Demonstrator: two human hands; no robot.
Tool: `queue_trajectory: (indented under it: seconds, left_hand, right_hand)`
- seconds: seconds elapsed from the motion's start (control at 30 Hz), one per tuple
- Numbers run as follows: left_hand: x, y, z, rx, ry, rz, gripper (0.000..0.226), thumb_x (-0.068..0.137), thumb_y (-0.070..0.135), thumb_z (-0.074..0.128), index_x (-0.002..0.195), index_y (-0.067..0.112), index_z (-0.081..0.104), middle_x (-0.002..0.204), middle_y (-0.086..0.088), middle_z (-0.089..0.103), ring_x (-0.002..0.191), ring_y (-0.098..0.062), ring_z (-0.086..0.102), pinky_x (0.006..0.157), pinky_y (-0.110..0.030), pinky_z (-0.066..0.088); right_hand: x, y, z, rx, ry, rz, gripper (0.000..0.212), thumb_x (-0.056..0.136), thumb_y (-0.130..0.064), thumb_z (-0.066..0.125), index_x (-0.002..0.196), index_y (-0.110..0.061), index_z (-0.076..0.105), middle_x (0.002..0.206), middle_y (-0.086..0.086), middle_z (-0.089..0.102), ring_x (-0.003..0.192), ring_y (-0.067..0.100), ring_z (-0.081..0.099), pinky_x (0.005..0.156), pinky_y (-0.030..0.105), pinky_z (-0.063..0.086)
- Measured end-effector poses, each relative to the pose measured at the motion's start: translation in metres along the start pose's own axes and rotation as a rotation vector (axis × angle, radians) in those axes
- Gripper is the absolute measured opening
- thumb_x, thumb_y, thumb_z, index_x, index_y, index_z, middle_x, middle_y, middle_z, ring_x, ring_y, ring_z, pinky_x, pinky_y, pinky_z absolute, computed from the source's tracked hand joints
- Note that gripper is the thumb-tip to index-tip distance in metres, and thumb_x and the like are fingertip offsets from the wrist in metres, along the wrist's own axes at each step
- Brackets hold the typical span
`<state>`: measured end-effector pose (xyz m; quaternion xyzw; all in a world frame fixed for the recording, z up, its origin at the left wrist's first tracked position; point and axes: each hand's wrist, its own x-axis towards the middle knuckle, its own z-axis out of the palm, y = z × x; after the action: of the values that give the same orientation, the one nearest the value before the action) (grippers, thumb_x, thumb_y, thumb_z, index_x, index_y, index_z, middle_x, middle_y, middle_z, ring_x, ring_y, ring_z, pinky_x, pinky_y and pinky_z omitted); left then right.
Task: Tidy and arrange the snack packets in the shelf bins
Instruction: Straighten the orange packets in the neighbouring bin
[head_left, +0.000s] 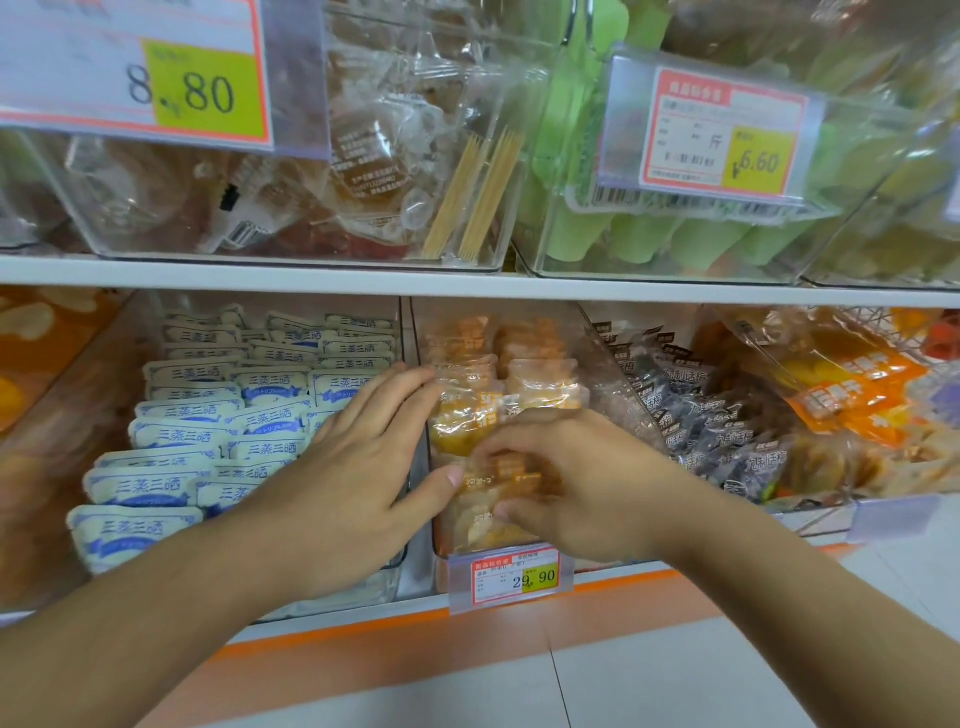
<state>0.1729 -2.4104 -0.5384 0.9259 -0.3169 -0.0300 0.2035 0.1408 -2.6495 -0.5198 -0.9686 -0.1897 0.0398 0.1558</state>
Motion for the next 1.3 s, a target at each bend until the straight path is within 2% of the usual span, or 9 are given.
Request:
queue_trajectory:
  seconds: [0.13, 0.27, 0.4, 0.5, 0.67, 0.83, 0.93, 1.1, 1.3]
  left_hand:
    - [0.001, 0.001, 0.001, 0.006, -0.013, -0.013, 0.078, 0.096, 0.069, 0.021, 0.162, 0.034, -0.003, 0.164, 0.029, -0.016, 0.149, 0.007, -0.025, 0.125, -0.030, -0.001]
    - [0.001, 0.000, 0.000, -0.002, -0.013, -0.011, 0.078, 0.097, 0.069, 0.022, 0.162, 0.035, -0.002, 0.163, 0.030, -0.016, 0.149, 0.008, -0.024, 0.122, -0.027, -0.002]
    - [0.000, -0.001, 0.000, -0.003, -0.015, -0.009, 0.078, 0.097, 0.069, 0.022, 0.162, 0.034, -0.001, 0.164, 0.029, -0.014, 0.150, 0.006, -0.023, 0.126, -0.031, 0.001]
    - [0.001, -0.003, 0.000, -0.002, -0.008, -0.001, 0.078, 0.097, 0.069, 0.023, 0.162, 0.034, 0.000, 0.165, 0.027, -0.011, 0.151, 0.005, -0.020, 0.128, -0.034, 0.004]
    - [0.001, -0.005, 0.001, 0.015, -0.003, 0.012, 0.078, 0.098, 0.070, 0.022, 0.162, 0.032, 0.002, 0.165, 0.026, -0.010, 0.153, 0.002, -0.017, 0.128, -0.035, 0.006]
    - [0.001, -0.002, -0.001, 0.020, -0.017, 0.005, 0.079, 0.097, 0.070, 0.021, 0.162, 0.032, 0.001, 0.165, 0.025, -0.011, 0.153, 0.001, -0.018, 0.127, -0.034, 0.004]
    - [0.001, -0.002, -0.001, 0.018, -0.009, 0.008, 0.078, 0.097, 0.069, 0.023, 0.162, 0.032, 0.002, 0.165, 0.025, -0.009, 0.153, 0.002, -0.016, 0.127, -0.033, 0.006]
    - [0.001, -0.004, 0.000, 0.009, 0.006, 0.005, 0.077, 0.098, 0.069, 0.026, 0.162, 0.033, 0.004, 0.165, 0.025, -0.007, 0.153, 0.003, -0.013, 0.128, -0.033, 0.007]
    - [0.001, -0.004, -0.001, 0.027, 0.015, 0.013, 0.076, 0.100, 0.067, 0.027, 0.162, 0.032, 0.004, 0.165, 0.025, -0.009, 0.153, 0.003, -0.014, 0.123, -0.027, 0.003]
  right_hand:
    - [0.003, -0.010, 0.001, -0.150, -0.051, 0.071, 0.056, 0.083, -0.060, 0.070, 0.130, -0.035, 0.052, 0.095, -0.008, 0.070, 0.101, 0.025, 0.066, 0.086, 0.038, 0.054]
    - [0.023, -0.012, -0.008, -0.157, -0.202, 0.164, 0.070, 0.070, -0.067, 0.075, 0.126, -0.029, 0.055, 0.116, 0.000, 0.068, 0.110, 0.030, 0.059, 0.094, 0.043, 0.053]
    - [0.031, -0.007, -0.003, -0.149, -0.188, 0.164, 0.051, 0.072, -0.067, 0.067, 0.107, -0.034, 0.049, 0.089, -0.006, 0.062, 0.094, 0.031, 0.060, 0.081, 0.041, 0.054]
    - [0.029, 0.000, -0.003, -0.101, -0.187, 0.154, 0.062, 0.073, -0.076, 0.069, 0.119, -0.038, 0.052, 0.083, -0.014, 0.055, 0.093, 0.025, 0.057, 0.084, 0.038, 0.051]
    - [0.032, 0.005, 0.000, -0.164, -0.191, 0.120, 0.102, 0.062, -0.084, 0.070, 0.150, -0.041, 0.040, 0.127, -0.003, 0.069, 0.120, 0.029, 0.061, 0.101, 0.044, 0.052]
    - [0.040, -0.005, -0.004, -0.236, -0.304, 0.173, 0.101, 0.065, -0.074, 0.079, 0.145, -0.033, 0.035, 0.137, 0.000, 0.062, 0.126, 0.033, 0.054, 0.101, 0.050, 0.052]
    - [0.042, -0.011, -0.007, -0.236, -0.328, 0.193, 0.098, 0.066, -0.069, 0.084, 0.142, -0.027, 0.038, 0.130, 0.000, 0.064, 0.121, 0.031, 0.054, 0.096, 0.048, 0.054]
    - [0.035, -0.017, -0.005, -0.252, -0.193, 0.124, 0.072, 0.069, -0.059, 0.087, 0.122, -0.023, 0.053, 0.092, -0.004, 0.062, 0.094, 0.025, 0.059, 0.070, 0.036, 0.047]
    - [0.026, -0.007, 0.002, -0.280, -0.022, -0.018, 0.066, 0.071, -0.054, 0.084, 0.121, -0.024, 0.053, 0.092, -0.002, 0.067, 0.092, 0.027, 0.062, 0.079, 0.035, 0.042]
